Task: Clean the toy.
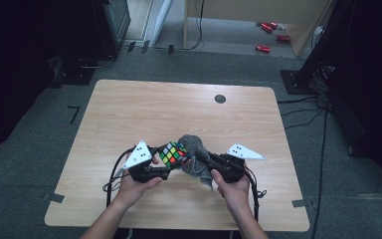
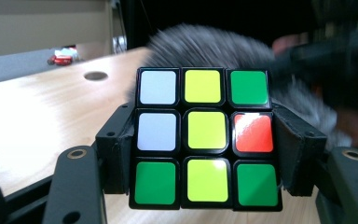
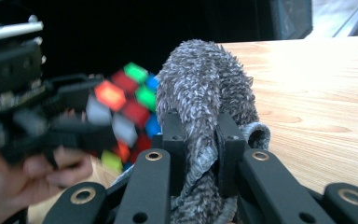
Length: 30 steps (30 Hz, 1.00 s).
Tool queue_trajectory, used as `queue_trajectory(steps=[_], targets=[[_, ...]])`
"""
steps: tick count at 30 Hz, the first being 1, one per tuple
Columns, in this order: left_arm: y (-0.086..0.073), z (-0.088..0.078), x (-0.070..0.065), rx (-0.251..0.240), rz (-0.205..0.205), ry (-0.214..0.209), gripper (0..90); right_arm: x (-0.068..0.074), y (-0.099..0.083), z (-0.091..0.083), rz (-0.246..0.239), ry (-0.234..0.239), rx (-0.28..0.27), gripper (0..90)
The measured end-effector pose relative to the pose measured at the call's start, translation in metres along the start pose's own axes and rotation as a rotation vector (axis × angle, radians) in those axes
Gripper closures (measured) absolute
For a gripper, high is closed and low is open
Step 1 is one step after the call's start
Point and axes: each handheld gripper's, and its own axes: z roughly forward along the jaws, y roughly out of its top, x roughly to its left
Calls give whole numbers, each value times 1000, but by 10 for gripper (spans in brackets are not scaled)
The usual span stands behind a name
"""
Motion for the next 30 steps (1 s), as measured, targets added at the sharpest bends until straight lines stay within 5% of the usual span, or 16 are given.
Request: queue_trajectory(steps=[4,7,11,18,24,28,30], targets=[[5,-9,11,-49,-80,-20,352,9,-8,10,-105,50,24,792],[5,-9,10,-49,-84,-32,352,21,-15,19,-209,85,51,792],[5,-7,8,-36,-78,-36,352,32,-22,27,-322,59,102,792],[4,-4,5,-28,-75,-67,352,23,-16,17,-353,0,25,793],[5,-5,6,-35,-82,-60,351,37,-31,30,-439,25,94,793],[5,-6,7,-32,-77,-57,351,34,-26,27,-429,11,71,794],[4,-4,6,-23,-65,-54,351,29,-21,20,-387,-2,28,794]])
